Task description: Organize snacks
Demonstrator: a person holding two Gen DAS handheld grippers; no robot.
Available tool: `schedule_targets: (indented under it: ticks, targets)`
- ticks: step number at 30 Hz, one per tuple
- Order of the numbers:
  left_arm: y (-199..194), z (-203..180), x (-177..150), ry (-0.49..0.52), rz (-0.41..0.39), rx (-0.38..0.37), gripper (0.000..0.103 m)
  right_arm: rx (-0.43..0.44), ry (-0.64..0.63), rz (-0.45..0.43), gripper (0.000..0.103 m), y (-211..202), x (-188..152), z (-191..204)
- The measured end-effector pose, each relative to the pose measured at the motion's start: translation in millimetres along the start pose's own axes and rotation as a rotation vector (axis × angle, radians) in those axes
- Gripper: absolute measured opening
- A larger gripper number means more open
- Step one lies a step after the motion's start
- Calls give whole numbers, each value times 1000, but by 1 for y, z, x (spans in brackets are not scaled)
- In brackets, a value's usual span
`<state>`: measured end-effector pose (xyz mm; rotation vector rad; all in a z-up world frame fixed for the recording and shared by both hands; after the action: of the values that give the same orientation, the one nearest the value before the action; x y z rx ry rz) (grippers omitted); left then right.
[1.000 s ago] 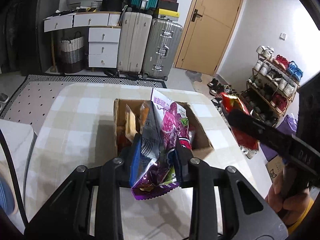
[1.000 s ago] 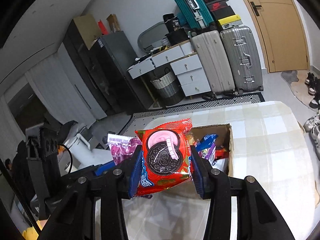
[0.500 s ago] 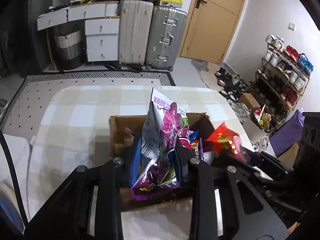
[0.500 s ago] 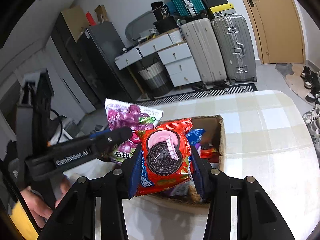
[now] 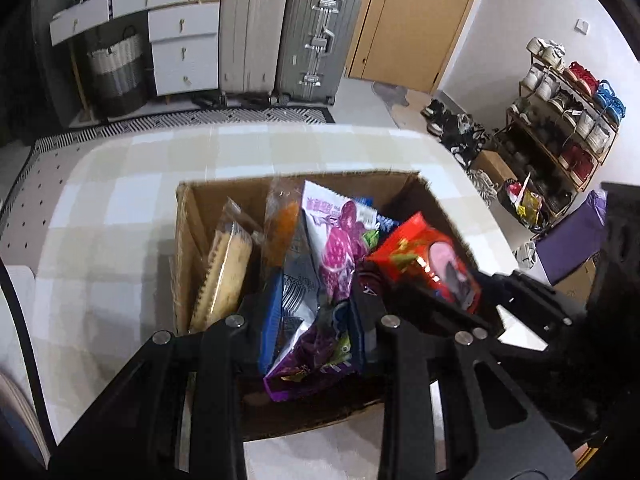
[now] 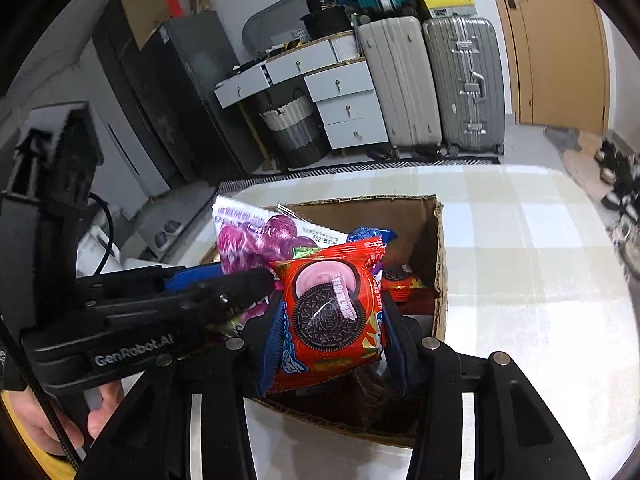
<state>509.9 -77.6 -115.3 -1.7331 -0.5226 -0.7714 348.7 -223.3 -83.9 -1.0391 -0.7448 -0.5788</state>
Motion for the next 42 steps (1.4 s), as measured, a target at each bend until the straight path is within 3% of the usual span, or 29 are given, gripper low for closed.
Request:
schedule_targets:
  ticks: [11,17,24,31,35,42]
  targets:
    - [-13,-7,-10,27,-7,-17,29,-33,-12,14,48,0,4,-2]
    - [-32,-4,-3,23,-24,-10,39,-19,24,10,50,-2,7,-7]
    - [-67,-8,12,34,-92,5,56,-7,35,-17,50,-12,12,-5]
    - [-122,-10,22,30,-187,53,65,-15,21,-92,50,-42,26,4]
    - [-166,-12,21,14,-246,60,76,5,27,-139,50,-69,34,13]
    - [-259,-22,4,-11,-361,61,82,49,45,-213,51,-133,38,32]
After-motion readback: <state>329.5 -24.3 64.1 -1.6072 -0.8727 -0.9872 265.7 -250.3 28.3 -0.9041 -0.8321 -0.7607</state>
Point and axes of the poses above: each gripper's, at about its wrist camera, not at the fingertips, and y roughly the way its jaws point, z to its left, x to its top, the point moved 5 cm from there along y, roughly the way its jaws point, and after that the axes turned 11 degrees about -z, right-handed, at the moved point
